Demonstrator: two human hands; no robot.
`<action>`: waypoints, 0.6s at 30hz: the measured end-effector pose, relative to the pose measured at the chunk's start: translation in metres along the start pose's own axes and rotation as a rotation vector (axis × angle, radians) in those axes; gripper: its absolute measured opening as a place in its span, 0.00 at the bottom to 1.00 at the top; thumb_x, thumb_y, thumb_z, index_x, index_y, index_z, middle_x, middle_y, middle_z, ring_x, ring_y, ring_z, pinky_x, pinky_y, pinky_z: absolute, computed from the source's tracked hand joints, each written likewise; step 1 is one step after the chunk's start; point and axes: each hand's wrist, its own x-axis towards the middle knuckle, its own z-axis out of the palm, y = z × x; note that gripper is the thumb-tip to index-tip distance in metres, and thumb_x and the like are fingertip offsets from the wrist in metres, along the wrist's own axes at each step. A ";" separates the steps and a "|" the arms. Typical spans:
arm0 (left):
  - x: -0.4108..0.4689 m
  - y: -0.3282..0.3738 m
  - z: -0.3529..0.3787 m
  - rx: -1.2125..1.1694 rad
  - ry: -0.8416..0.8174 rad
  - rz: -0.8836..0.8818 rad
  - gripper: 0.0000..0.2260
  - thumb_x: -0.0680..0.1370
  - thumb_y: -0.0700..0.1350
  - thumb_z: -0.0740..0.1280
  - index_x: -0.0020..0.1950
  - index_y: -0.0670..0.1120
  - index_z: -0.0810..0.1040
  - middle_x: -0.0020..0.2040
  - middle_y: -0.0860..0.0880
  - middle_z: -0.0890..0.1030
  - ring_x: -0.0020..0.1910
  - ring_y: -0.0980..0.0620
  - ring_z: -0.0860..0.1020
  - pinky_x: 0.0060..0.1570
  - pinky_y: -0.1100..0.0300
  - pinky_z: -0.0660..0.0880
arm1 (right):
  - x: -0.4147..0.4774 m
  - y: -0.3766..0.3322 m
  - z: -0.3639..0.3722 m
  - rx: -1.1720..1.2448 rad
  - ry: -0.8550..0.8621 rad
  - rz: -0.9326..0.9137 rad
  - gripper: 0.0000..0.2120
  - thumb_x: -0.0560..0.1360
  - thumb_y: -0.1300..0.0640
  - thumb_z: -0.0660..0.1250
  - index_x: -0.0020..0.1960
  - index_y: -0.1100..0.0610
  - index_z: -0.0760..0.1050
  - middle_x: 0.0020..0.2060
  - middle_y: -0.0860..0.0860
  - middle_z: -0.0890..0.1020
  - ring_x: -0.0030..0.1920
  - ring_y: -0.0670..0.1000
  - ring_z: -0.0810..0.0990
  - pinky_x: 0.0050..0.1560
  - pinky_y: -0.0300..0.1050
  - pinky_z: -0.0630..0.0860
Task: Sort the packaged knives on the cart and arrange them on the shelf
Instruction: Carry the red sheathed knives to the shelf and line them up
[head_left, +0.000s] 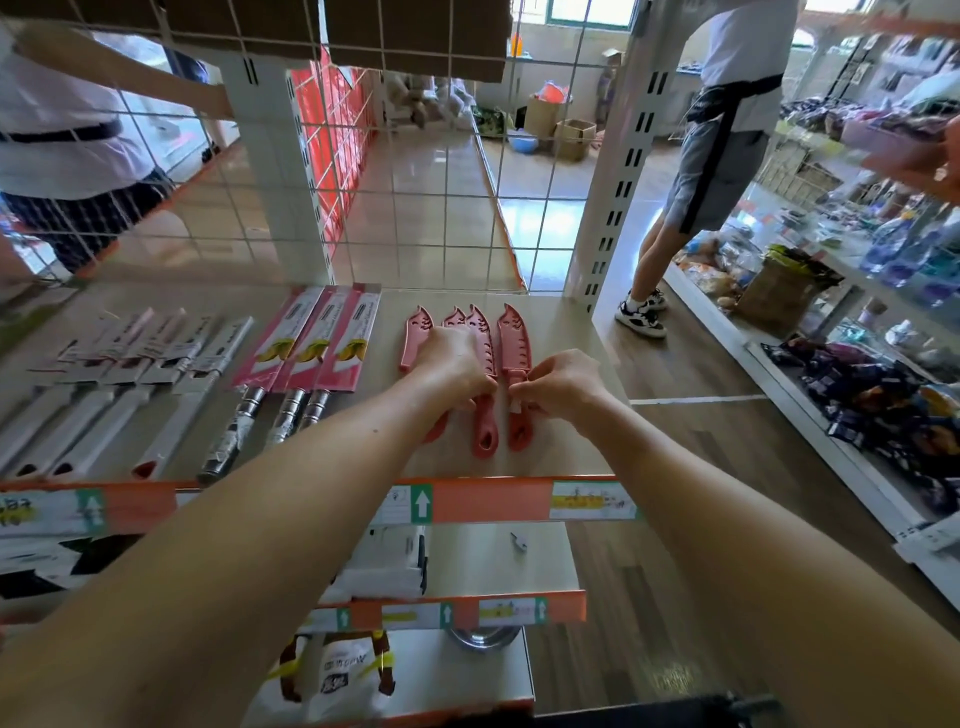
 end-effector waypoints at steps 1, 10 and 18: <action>0.001 0.000 0.001 -0.002 0.000 -0.003 0.13 0.69 0.46 0.76 0.37 0.45 0.72 0.44 0.43 0.80 0.40 0.47 0.80 0.42 0.59 0.80 | -0.001 0.000 -0.001 -0.010 0.001 -0.008 0.12 0.67 0.60 0.75 0.47 0.67 0.82 0.37 0.59 0.81 0.37 0.51 0.79 0.51 0.50 0.81; 0.000 -0.001 0.000 0.024 0.000 0.023 0.14 0.71 0.46 0.74 0.51 0.41 0.77 0.47 0.42 0.81 0.49 0.45 0.82 0.48 0.56 0.80 | -0.009 -0.005 0.002 -0.110 0.037 -0.101 0.11 0.68 0.61 0.75 0.49 0.64 0.82 0.47 0.60 0.84 0.43 0.51 0.79 0.53 0.49 0.80; 0.003 -0.003 -0.001 0.043 -0.012 0.060 0.13 0.72 0.47 0.73 0.51 0.41 0.77 0.51 0.40 0.81 0.48 0.43 0.82 0.48 0.53 0.81 | -0.012 -0.008 0.001 -0.130 0.021 -0.105 0.12 0.69 0.60 0.74 0.50 0.64 0.82 0.48 0.61 0.84 0.48 0.55 0.82 0.54 0.51 0.80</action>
